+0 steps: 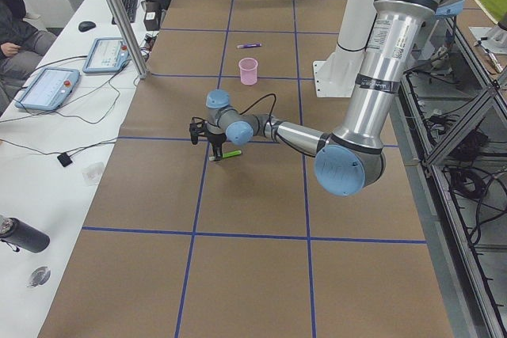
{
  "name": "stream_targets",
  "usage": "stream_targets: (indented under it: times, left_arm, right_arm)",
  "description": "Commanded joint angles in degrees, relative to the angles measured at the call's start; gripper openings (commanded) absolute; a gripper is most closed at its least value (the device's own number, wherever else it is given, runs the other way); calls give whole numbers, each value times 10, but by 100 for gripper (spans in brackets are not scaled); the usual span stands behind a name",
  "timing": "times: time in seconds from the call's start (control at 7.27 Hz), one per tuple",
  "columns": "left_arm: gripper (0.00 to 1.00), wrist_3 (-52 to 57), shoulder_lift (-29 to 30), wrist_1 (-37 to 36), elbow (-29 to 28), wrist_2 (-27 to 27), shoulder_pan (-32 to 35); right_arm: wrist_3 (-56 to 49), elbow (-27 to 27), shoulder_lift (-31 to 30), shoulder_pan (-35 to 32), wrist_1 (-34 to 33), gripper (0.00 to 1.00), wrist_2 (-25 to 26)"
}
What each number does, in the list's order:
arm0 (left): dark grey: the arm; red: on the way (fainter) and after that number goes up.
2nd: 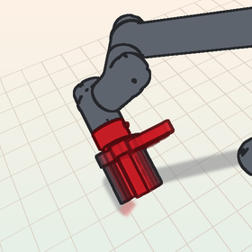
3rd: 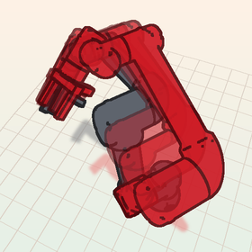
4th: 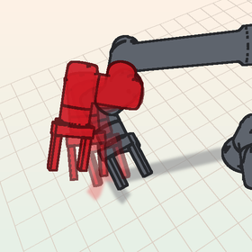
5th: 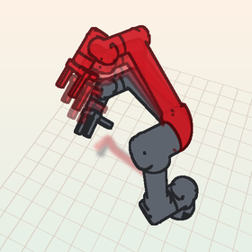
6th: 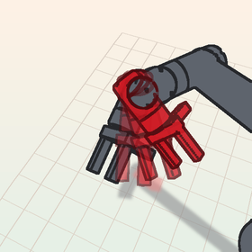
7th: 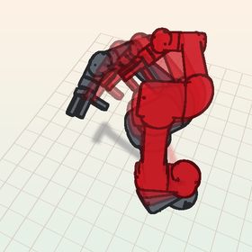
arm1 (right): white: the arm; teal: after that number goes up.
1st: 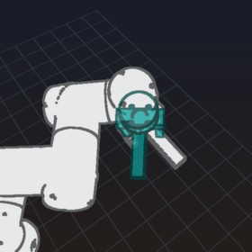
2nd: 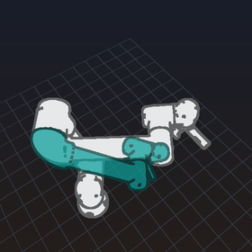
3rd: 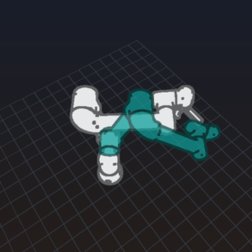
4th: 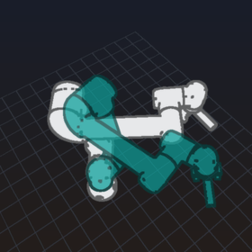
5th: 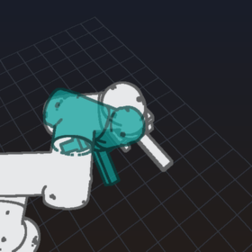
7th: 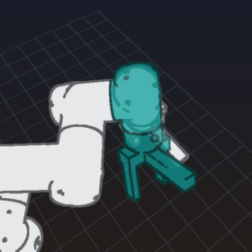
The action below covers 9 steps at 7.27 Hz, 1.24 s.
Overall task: Collect pens into pen holder
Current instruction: 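Lift the green marker upright with the left gripper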
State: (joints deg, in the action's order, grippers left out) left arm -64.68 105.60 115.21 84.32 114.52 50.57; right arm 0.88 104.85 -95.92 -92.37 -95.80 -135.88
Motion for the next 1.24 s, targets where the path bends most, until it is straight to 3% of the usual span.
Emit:
stream_targets:
  times: [0.0,0.83,0.96,1.1]
  left_arm:
    - [35,0,0,-1,0,0,0]
    - [35,-1,0,0,-8,-1,-7]
    - [30,-2,1,-1,-8,-1,-7]
    - [1,-3,0,-1,-8,-1,-7]
  right_arm:
    - [0,0,2,0,0,100,-1]
    - [0,-1,4,0,0,100,-1]
    - [0,-1,4,0,0,100,-1]
    - [0,-1,4,0,0,100,-1]
